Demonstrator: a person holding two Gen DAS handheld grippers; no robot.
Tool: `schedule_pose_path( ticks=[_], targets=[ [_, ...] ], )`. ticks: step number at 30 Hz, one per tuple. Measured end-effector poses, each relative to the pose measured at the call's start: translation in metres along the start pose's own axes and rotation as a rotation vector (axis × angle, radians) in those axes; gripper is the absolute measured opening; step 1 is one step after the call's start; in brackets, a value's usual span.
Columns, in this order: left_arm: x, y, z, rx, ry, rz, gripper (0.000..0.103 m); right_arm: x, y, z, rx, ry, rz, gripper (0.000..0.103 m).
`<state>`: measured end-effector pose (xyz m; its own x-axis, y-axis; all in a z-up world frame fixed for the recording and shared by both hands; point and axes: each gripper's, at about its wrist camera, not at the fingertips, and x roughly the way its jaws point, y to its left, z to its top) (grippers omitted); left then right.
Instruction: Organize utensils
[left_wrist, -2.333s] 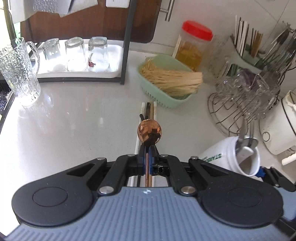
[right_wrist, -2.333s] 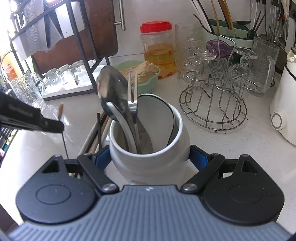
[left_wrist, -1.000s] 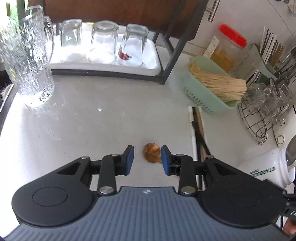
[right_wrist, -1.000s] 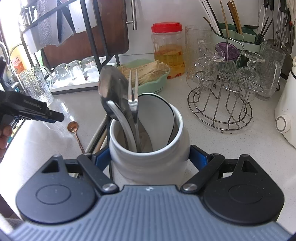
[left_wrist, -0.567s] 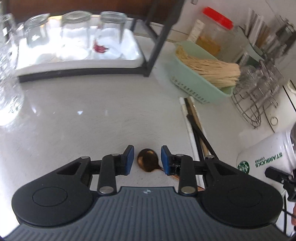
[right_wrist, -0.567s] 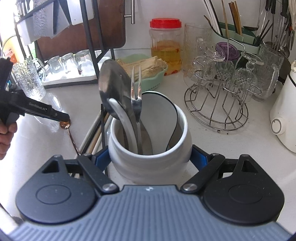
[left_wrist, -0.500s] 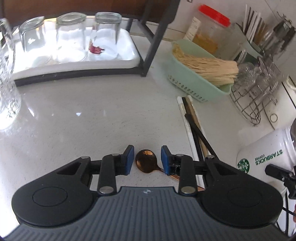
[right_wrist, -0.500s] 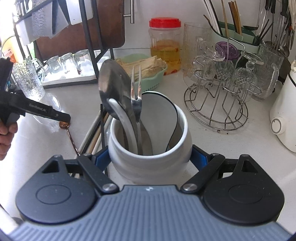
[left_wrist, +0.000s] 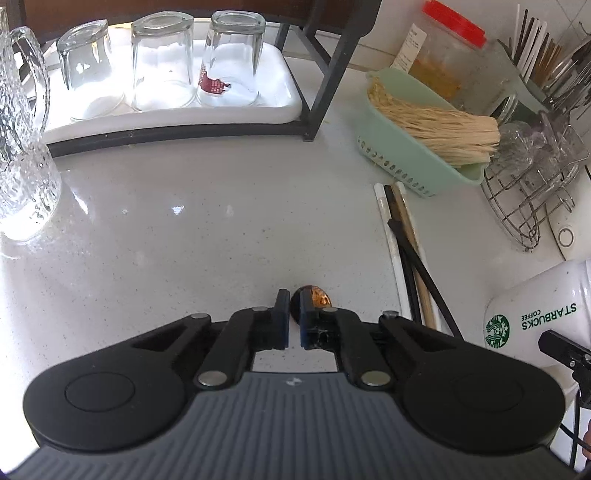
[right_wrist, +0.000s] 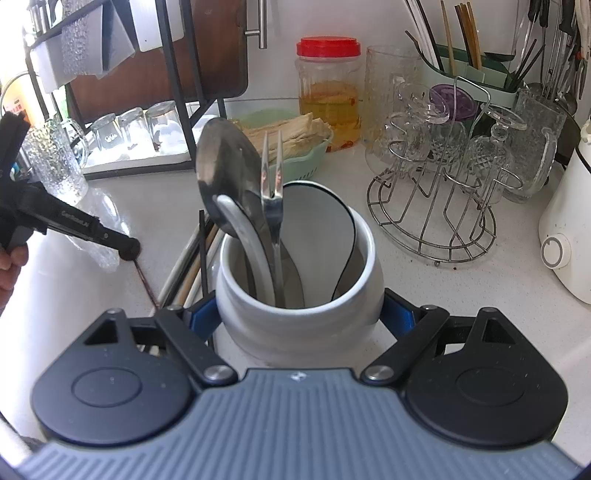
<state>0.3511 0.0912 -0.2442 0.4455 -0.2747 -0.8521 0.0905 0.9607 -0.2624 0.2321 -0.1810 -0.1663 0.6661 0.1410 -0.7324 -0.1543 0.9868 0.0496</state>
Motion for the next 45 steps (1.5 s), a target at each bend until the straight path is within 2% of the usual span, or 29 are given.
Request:
schedule_pose_path(
  ticks=[9,14,30,35,45],
  targets=[
    [-0.013,-0.015,-0.002,-0.011,-0.01,-0.048,0.002,0.0,-0.001,0.0,-0.005,-0.007,0.007,0.091],
    [-0.035,-0.031,0.001,0.023,-0.039,-0.036,0.001,0.0,0.0,0.0,-0.005,-0.004,0.006,0.091],
    [-0.137,-0.096,0.027,0.222,-0.153,0.058,0.001,0.0,0.0,0.0,-0.021,-0.015,0.018,0.091],
    [-0.165,-0.123,0.039,0.281,-0.184,0.057,0.001,0.001,0.001,-0.001,-0.032,-0.026,0.027,0.091],
    [-0.216,-0.179,0.071,0.397,-0.253,-0.006,0.001,0.003,0.003,-0.001,-0.039,-0.039,0.04,0.091]
  ],
)
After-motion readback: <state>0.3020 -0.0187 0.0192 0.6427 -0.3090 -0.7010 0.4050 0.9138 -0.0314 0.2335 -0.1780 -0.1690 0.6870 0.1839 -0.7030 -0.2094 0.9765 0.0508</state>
